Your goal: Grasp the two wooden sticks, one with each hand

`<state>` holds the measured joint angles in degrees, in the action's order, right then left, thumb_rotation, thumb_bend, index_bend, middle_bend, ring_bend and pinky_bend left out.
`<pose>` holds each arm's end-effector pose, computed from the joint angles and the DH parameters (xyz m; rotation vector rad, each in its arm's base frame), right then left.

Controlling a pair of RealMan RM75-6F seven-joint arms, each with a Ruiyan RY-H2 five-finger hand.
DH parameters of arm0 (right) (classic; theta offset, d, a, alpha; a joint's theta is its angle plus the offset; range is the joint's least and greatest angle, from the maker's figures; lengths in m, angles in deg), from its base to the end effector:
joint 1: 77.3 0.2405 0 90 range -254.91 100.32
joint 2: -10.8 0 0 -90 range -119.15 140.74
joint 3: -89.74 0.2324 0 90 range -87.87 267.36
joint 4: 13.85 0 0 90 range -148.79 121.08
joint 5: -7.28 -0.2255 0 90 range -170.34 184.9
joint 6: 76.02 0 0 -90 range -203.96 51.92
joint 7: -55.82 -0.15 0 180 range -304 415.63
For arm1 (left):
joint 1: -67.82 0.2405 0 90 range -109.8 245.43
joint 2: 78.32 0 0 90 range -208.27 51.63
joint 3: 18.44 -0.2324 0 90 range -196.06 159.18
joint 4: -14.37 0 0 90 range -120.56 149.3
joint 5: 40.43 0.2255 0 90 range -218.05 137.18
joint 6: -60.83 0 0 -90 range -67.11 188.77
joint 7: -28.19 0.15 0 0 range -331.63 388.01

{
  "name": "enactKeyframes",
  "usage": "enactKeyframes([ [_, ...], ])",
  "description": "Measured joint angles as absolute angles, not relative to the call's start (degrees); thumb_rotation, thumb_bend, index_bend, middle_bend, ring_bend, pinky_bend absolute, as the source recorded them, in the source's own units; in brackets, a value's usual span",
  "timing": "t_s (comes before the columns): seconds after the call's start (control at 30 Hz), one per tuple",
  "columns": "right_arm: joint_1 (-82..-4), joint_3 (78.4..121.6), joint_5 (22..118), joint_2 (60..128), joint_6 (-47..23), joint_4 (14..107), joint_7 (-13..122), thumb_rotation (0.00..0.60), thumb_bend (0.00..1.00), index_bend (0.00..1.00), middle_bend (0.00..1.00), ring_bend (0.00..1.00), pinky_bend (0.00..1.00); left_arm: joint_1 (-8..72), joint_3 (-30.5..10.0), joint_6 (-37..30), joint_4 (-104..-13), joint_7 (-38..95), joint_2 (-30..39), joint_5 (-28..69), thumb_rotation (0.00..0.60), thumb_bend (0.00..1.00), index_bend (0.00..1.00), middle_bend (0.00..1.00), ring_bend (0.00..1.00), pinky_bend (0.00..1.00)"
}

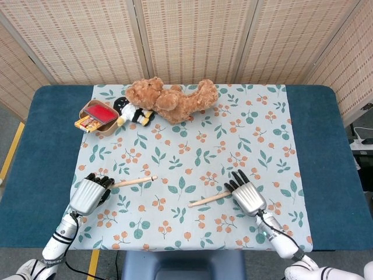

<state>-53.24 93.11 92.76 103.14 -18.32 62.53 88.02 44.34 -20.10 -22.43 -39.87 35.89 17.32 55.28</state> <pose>-0.2174 -0.2542 -0.0588 2.0252 -0.5912 0.6248 -0.2552 0.2659 -0.0042 -1.8062 -0.4306 -0.9661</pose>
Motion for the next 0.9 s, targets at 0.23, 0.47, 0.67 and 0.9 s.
enactKeyframes([
  [0.23,-52.90,91.95,94.53,104.63,-15.95,60.19,86.43,0.600,0.40,0.37,0.37,0.05,0.00,44.45,-20.02,-22.14,-39.25,35.28,17.42,55.18,0.600,0.54,0.80,0.87,0.72,0.54],
  [0.47,-52.72,91.10,95.09,105.97,-14.74,58.03,86.39,0.600,0.40,0.42,0.43,0.08,0.00,44.37,-20.19,-21.18,-39.09,33.43,17.31,55.02,0.600,0.55,0.80,0.87,0.72,0.54],
  [0.67,-52.65,90.71,94.08,106.25,-15.06,58.35,89.17,0.600,0.40,0.42,0.43,0.08,0.00,44.51,-20.12,-21.56,-37.90,33.54,17.57,55.13,0.600,0.54,0.80,0.87,0.72,0.54],
  [0.9,-52.60,90.10,94.37,106.82,-13.93,58.13,90.38,0.600,0.40,0.66,0.62,0.30,0.00,44.62,-20.07,-21.60,-36.98,33.36,17.82,55.10,0.600,0.55,0.80,0.87,0.72,0.54],
])
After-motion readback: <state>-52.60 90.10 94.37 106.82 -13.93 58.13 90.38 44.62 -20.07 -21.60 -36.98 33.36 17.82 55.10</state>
